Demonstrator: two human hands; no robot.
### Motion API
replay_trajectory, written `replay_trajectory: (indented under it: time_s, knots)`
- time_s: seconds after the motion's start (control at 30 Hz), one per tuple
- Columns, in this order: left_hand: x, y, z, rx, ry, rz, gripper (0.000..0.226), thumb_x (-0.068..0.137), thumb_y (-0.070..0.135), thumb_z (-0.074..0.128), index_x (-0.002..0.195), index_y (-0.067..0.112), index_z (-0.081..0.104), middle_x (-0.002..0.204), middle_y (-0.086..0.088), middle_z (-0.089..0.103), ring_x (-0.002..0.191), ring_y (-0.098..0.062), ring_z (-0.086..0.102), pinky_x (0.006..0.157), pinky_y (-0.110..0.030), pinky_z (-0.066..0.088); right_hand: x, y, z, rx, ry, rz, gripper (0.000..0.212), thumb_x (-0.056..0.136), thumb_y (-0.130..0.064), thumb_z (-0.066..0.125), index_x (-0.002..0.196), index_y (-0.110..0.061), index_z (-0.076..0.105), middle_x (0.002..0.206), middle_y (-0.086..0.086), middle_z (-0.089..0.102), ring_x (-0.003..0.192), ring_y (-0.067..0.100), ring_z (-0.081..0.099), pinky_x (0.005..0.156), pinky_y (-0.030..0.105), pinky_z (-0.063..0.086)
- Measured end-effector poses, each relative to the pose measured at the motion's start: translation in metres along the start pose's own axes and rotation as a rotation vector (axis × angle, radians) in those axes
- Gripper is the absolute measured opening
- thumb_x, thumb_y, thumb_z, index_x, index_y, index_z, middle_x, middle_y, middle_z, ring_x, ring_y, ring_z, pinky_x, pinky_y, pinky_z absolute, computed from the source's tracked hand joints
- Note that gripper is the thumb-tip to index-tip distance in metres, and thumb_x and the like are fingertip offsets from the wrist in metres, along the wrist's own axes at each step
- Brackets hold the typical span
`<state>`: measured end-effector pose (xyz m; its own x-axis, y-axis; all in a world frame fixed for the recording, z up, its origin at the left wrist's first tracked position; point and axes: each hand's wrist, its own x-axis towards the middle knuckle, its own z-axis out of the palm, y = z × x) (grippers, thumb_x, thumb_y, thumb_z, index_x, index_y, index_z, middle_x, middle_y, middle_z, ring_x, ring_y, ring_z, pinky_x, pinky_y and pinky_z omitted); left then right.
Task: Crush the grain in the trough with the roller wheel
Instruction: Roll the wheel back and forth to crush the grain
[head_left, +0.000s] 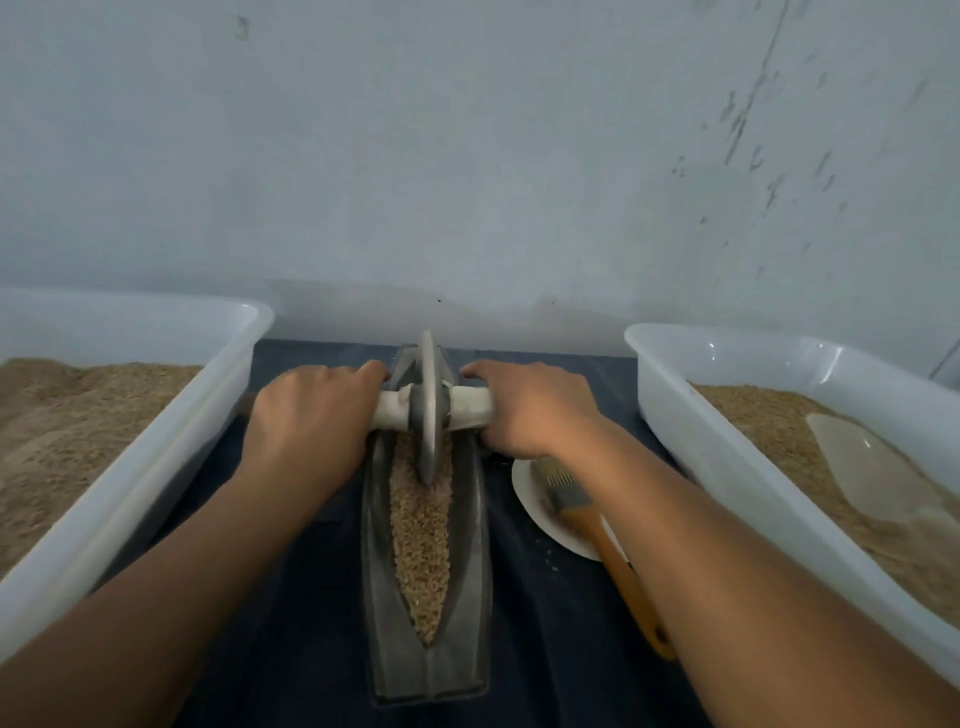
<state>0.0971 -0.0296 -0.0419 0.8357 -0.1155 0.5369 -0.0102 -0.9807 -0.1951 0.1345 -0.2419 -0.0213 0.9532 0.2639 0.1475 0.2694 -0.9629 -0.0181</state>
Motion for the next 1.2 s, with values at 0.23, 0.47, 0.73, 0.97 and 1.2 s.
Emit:
replay_trajectory:
  time_s: [0.23,0.47,0.73,0.97,1.2]
  knots:
    - [-0.033,0.003,-0.021,0.019,0.013,0.024,0.029,0.082,0.036,0.070,0.106,0.037,0.055,0.081,0.011,0.061,0.079,-0.011,0.061,0.045,-0.028,0.009,-0.042,-0.009,0.008,0.002,0.136,0.028,0.043,0.078,-0.034,0.060,0.118,-0.048,0.053,0.089,-0.011,0.066,0.081,0.024,0.063,0.068,0.040,0.052]
    - [-0.062,0.005,-0.038,-0.043,0.023,0.036,0.030,0.085,0.032,0.067,0.110,0.036,0.053,0.094,0.011,0.067,0.093,-0.011,0.062,0.067,-0.025,0.034,-0.088,-0.015,0.003,-0.052,0.279,-0.077,0.040,0.086,-0.040,0.059,0.125,-0.042,0.051,0.103,-0.013,0.067,0.091,0.020,0.062,0.062,0.035,0.035]
    - [-0.084,0.001,-0.052,-0.163,0.048,0.066,0.032,0.086,0.026,0.064,0.114,0.034,0.052,0.102,0.011,0.065,0.095,-0.012,0.059,0.078,-0.027,0.043,-0.120,-0.025,-0.009,-0.080,0.357,-0.100,0.034,0.090,-0.042,0.060,0.124,-0.042,0.059,0.100,-0.012,0.068,0.089,0.017,0.062,0.072,0.037,0.048]
    - [-0.074,-0.004,-0.039,-0.181,-0.040,0.045,0.036,0.086,0.030,0.065,0.116,0.035,0.045,0.099,0.011,0.063,0.089,-0.014,0.061,0.062,-0.029,0.043,-0.105,-0.025,-0.009,-0.163,0.324,-0.113,0.033,0.087,-0.043,0.065,0.119,-0.042,0.058,0.098,-0.014,0.068,0.087,0.015,0.064,0.062,0.031,0.036]
    - [-0.039,0.000,-0.021,-0.110,-0.083,0.031,0.036,0.088,0.027,0.065,0.119,0.031,0.047,0.098,0.006,0.066,0.086,-0.020,0.065,0.067,-0.036,0.053,-0.060,-0.015,0.000,-0.076,0.190,-0.009,0.035,0.086,-0.043,0.061,0.119,-0.048,0.050,0.086,-0.016,0.059,0.085,0.019,0.063,0.068,0.041,0.055]
